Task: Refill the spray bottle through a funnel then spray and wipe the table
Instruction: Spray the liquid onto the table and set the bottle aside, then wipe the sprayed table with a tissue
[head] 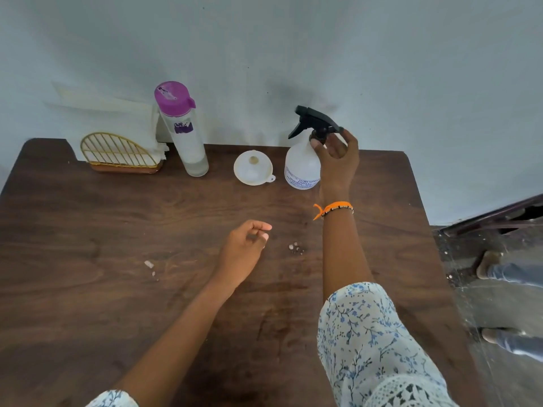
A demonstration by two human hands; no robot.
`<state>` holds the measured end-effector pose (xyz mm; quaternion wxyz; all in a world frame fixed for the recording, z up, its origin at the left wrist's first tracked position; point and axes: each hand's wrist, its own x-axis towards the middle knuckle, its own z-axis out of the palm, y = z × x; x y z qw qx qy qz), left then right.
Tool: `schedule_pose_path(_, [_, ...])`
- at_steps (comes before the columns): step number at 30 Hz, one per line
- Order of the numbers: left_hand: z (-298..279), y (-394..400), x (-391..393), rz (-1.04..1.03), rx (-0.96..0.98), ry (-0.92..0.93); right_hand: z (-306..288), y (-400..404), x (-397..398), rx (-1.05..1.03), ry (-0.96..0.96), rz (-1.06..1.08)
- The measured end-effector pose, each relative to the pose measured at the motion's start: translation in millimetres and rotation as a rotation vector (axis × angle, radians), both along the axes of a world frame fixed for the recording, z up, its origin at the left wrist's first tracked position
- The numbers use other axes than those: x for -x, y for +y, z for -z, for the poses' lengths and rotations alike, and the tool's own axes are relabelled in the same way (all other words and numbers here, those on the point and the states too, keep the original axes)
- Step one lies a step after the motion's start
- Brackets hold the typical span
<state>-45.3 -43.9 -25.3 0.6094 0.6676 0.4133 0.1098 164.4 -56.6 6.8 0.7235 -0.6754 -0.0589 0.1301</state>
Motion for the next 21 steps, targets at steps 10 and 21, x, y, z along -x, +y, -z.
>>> schedule_pose_path(10, [-2.1,13.5,39.3,-0.155,0.038,-0.087,26.8,-19.5,113.8,0.15,0.112,-0.024])
schedule_pose_path(21, [-2.9,75.2,131.6,-0.517,0.012,-0.106,11.7,64.6,204.8,0.287,-0.086,-0.613])
